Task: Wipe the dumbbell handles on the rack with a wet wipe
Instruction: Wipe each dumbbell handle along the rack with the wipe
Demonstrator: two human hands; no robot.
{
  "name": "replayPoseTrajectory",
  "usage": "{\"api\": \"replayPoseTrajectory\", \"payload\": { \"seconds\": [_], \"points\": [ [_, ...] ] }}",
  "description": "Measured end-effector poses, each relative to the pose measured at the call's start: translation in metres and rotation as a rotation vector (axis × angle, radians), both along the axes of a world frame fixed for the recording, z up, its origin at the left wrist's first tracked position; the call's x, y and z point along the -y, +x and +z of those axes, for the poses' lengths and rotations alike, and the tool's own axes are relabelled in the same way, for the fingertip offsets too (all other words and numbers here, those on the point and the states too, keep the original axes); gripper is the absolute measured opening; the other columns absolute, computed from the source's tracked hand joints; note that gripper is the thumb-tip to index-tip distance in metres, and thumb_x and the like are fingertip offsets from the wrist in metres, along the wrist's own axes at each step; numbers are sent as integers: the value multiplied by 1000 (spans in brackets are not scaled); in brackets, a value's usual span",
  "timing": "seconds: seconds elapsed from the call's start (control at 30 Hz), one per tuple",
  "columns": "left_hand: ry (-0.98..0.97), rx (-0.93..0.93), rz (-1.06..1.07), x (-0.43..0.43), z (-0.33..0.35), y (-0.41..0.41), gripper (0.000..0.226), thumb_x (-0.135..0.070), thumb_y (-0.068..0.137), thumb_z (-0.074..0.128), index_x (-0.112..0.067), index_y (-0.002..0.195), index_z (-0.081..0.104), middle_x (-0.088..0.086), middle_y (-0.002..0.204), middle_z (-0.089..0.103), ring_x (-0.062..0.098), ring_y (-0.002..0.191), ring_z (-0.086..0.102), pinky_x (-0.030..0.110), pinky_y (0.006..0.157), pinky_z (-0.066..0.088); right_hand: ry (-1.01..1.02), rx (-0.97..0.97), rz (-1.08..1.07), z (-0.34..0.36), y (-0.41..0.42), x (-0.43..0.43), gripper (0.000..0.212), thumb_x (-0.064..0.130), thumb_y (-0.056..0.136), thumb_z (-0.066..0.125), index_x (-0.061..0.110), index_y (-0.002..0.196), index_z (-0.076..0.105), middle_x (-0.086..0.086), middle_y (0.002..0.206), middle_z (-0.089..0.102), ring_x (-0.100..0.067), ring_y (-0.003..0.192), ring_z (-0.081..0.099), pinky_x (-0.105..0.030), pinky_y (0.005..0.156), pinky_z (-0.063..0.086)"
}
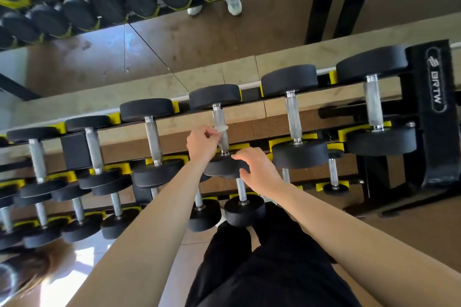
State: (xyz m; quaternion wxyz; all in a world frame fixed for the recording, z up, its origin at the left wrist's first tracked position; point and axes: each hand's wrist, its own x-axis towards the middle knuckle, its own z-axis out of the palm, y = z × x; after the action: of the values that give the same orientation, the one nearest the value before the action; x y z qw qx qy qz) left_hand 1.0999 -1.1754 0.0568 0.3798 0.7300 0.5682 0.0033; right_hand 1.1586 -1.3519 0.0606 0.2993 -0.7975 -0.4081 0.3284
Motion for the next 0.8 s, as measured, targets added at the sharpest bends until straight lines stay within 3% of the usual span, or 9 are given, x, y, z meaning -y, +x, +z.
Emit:
{"api": "replayPoseTrajectory", "payload": {
  "seconds": [0.07,0.17,0.4,0.57,0.73,0.8],
  "points": [
    [-58,-92,-142,0,3,-9,10,-24,89,74,-26,81,68,-4,94,70,13,90,65,29,78,54,7,19,-1,-1,1,-2,37,13,93,65,20,130,62,5,128,61,-13,122,50,-25,100,46],
    [-54,-175,-333,0,10,-20,4,-25,89,74,-23,89,70,-3,94,68,13,86,63,20,65,45,12,39,7,-2,3,-3,36,11,93,63,20,128,64,4,126,63,-14,120,51,-25,97,47],
    [258,138,-371,-14,24,9,15,-28,96,65,-23,109,69,-10,99,63,3,89,55,9,73,36,-5,20,-4,-2,1,-1,40,6,94,60,20,132,63,6,128,63,-11,122,50,-21,99,43],
    [283,47,-533,-15,1,3,17,-26,98,62,-20,108,74,0,103,67,17,93,62,29,79,50,-77,-16,-16,5,-4,-1,44,5,96,55,21,137,60,6,137,59,-11,130,47,-25,107,40],
    [192,3,-583,-9,-2,-10,16,-26,97,62,-16,105,72,0,98,66,13,84,59,26,73,46,-168,-27,-78,14,0,-14,34,12,98,52,24,127,67,5,131,65,-13,122,57,-33,105,48],
    [85,-115,-608,-15,-2,-15,20,-32,96,63,-16,104,72,-2,94,65,14,82,61,28,69,47,-201,-29,-115,19,3,-22,29,13,98,54,21,119,71,4,122,70,-12,112,62,-32,100,51]
  ]
}}
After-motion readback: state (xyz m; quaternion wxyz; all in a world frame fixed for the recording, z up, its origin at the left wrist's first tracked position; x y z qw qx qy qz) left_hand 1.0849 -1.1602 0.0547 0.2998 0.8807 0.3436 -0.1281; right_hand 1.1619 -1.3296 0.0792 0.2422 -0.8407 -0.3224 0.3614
